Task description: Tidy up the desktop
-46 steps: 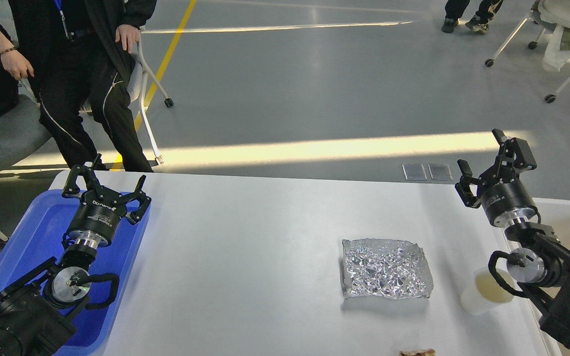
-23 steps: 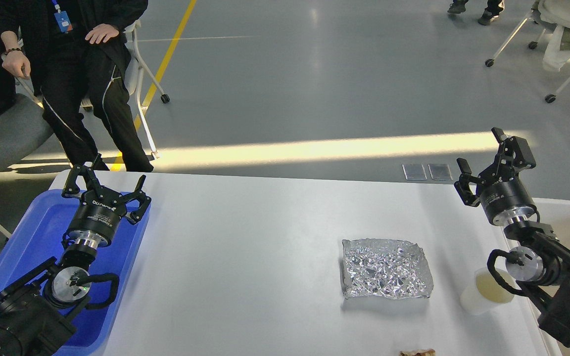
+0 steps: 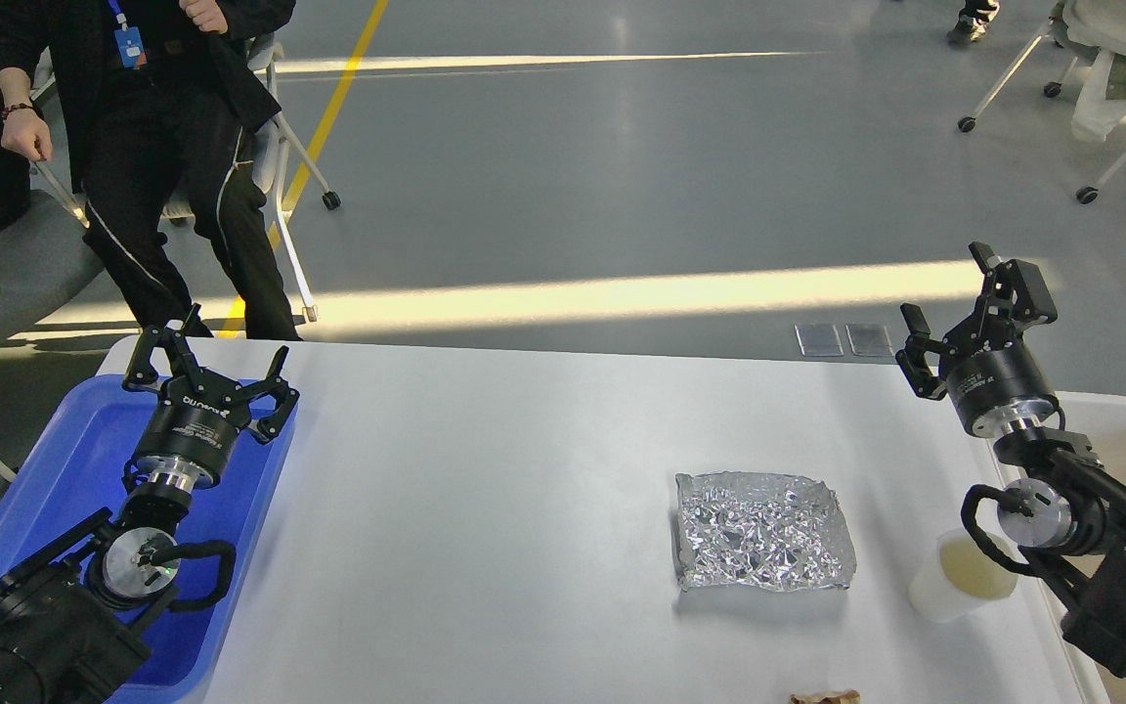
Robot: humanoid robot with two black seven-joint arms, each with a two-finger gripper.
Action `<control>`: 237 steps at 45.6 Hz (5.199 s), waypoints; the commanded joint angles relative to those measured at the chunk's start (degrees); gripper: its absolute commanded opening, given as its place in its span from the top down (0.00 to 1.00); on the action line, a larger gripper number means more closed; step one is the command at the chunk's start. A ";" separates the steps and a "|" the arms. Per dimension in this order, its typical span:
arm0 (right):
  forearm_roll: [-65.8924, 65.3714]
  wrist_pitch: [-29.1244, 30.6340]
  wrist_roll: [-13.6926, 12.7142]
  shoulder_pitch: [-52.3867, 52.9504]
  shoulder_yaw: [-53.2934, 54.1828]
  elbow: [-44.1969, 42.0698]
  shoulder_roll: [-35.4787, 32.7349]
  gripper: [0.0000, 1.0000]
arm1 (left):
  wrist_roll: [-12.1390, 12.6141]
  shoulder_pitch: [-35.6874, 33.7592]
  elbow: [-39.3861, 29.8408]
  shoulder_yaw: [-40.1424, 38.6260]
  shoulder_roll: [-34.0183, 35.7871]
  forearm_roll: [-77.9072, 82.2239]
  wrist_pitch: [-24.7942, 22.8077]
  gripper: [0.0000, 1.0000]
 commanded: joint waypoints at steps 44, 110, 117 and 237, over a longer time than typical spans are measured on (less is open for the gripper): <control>0.60 2.31 -3.13 0.05 -0.57 2.17 -2.25 0.00 | 0.04 0.01 -0.03 -0.01 0.00 0.00 0.00 0.00; -46.50 1.88 -8.14 27.46 -47.23 20.98 -28.44 0.00 | -0.05 0.01 -0.03 -0.01 0.00 -0.09 0.00 0.00; -54.59 -2.68 -7.61 28.26 -53.56 22.48 -29.23 0.02 | -0.05 0.01 -0.03 -0.01 0.00 0.00 0.00 0.00; -51.52 -15.53 -15.17 16.92 -66.75 23.36 -31.95 0.63 | -0.05 0.01 -0.03 -0.01 0.00 0.00 0.00 0.00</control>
